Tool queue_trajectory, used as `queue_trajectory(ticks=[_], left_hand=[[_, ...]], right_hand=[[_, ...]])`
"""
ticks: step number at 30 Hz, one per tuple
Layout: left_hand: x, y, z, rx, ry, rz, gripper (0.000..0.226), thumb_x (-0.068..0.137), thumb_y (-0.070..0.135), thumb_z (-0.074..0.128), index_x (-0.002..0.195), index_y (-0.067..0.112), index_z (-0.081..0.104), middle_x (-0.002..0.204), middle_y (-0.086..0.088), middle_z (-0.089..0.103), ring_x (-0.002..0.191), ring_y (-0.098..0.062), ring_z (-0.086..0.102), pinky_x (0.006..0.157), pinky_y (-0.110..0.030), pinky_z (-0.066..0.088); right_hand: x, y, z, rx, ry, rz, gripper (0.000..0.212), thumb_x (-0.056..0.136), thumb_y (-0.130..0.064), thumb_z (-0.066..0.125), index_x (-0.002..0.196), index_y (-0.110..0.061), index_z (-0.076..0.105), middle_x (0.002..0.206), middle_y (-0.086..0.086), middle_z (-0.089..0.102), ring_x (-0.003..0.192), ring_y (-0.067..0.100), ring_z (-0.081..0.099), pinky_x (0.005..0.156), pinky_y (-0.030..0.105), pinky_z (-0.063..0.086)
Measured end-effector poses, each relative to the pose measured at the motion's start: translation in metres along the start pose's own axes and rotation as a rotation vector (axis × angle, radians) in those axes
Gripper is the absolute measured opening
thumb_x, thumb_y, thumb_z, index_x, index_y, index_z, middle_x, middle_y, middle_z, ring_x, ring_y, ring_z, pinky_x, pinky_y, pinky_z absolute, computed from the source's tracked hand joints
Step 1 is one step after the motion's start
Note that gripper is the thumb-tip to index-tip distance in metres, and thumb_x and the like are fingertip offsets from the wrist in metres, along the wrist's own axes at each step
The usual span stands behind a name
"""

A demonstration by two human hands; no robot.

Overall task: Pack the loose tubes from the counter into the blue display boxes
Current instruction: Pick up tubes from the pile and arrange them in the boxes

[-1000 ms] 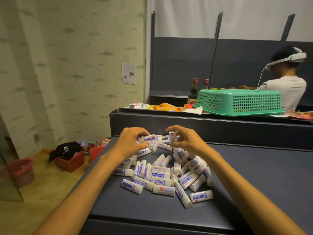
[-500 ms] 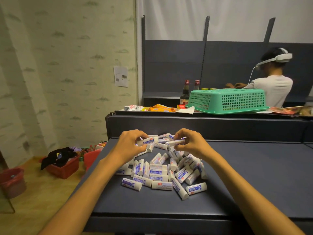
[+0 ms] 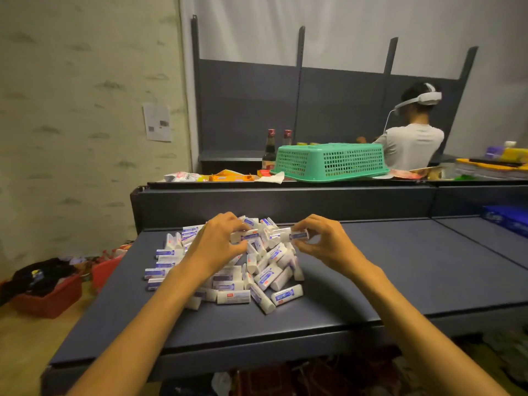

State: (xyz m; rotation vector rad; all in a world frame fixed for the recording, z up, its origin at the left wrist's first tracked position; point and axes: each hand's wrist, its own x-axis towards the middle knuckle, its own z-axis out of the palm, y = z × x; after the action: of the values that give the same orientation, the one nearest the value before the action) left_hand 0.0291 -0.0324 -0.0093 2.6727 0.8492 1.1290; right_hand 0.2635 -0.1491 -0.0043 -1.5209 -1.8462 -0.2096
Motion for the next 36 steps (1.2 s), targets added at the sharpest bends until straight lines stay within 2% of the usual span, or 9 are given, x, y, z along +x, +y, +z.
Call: queue_trajectory(ticks=[3,5,9,12,16,22,26,30,36], left_hand=[[0.009,0.026,0.013,-0.022,-0.012,0.037,0.025,0.076,0.018,0.076,0.101,0.017,0.073,0.098,0.002,0.064,0.084,-0.012,0.057,0.077,-0.028,0.05],[0.015,0.048,0.025,-0.041,-0.021,0.076,0.025,0.074,0.015,0.077,0.098,0.017,0.073,0.095,0.001,0.065,0.079,-0.011,0.056,0.074,-0.032,0.052],[0.027,0.104,0.056,-0.072,-0.043,0.139,0.024,0.075,0.015,0.075,0.098,0.016,0.074,0.095,-0.001,0.066,0.08,-0.016,0.06,0.074,-0.035,0.054],[0.032,0.155,0.081,-0.11,-0.071,0.181,0.023,0.074,0.013,0.074,0.097,0.015,0.074,0.094,-0.001,0.066,0.083,-0.019,0.062,0.074,-0.034,0.054],[0.036,0.225,0.114,-0.148,-0.095,0.223,0.023,0.072,0.015,0.07,0.094,0.016,0.074,0.091,0.001,0.066,0.081,-0.019,0.063,0.072,-0.037,0.054],[0.046,0.333,0.164,-0.158,-0.102,0.275,0.022,0.076,0.014,0.072,0.098,0.016,0.074,0.095,0.002,0.067,0.081,-0.017,0.062,0.073,-0.036,0.054],[0.06,0.389,0.195,-0.148,-0.133,0.314,0.023,0.077,0.017,0.072,0.1,0.017,0.073,0.097,0.001,0.067,0.082,-0.017,0.061,0.073,-0.036,0.054],[0.079,0.436,0.231,-0.148,-0.156,0.353,0.023,0.078,0.017,0.072,0.101,0.016,0.073,0.097,0.001,0.066,0.083,-0.019,0.061,0.073,-0.037,0.054],[0.119,0.483,0.297,-0.162,-0.185,0.384,0.024,0.08,0.022,0.073,0.105,0.018,0.072,0.101,0.002,0.065,0.086,-0.016,0.061,0.076,-0.034,0.055]], right_hand=[[-0.021,0.014,-0.022,0.003,0.02,0.034,0.024,0.078,-0.009,0.078,0.099,-0.012,0.068,0.095,0.002,0.066,0.082,0.016,0.064,0.074,0.03,0.056],[-0.039,0.025,-0.04,-0.016,0.038,0.052,0.024,0.077,-0.007,0.078,0.099,-0.01,0.068,0.093,0.004,0.067,0.08,0.018,0.064,0.073,0.034,0.056],[-0.086,0.048,-0.088,-0.043,0.079,0.099,0.025,0.076,-0.005,0.077,0.098,-0.009,0.067,0.093,0.006,0.069,0.079,0.02,0.066,0.073,0.035,0.057],[-0.126,0.069,-0.131,-0.063,0.111,0.137,0.025,0.075,-0.008,0.077,0.099,-0.013,0.069,0.092,0.001,0.071,0.079,0.015,0.067,0.075,0.033,0.057],[-0.179,0.096,-0.192,-0.159,0.137,0.174,0.027,0.074,-0.011,0.079,0.099,-0.017,0.072,0.089,-0.002,0.07,0.079,0.014,0.061,0.073,0.034,0.054],[-0.256,0.145,-0.277,-0.212,0.147,0.224,0.025,0.078,-0.012,0.078,0.101,-0.017,0.07,0.095,-0.007,0.063,0.079,0.009,0.061,0.072,0.021,0.053],[-0.295,0.178,-0.32,-0.217,0.159,0.313,0.024,0.08,-0.014,0.076,0.102,-0.017,0.068,0.098,-0.005,0.062,0.082,0.008,0.063,0.075,0.02,0.054],[-0.325,0.21,-0.355,-0.25,0.192,0.385,0.023,0.08,-0.012,0.075,0.102,-0.018,0.068,0.098,-0.003,0.063,0.083,0.006,0.06,0.074,0.012,0.048],[-0.349,0.277,-0.397,-0.265,0.199,0.466,0.023,0.081,-0.014,0.075,0.102,-0.02,0.067,0.098,-0.008,0.06,0.085,0.005,0.06,0.075,0.009,0.047]])
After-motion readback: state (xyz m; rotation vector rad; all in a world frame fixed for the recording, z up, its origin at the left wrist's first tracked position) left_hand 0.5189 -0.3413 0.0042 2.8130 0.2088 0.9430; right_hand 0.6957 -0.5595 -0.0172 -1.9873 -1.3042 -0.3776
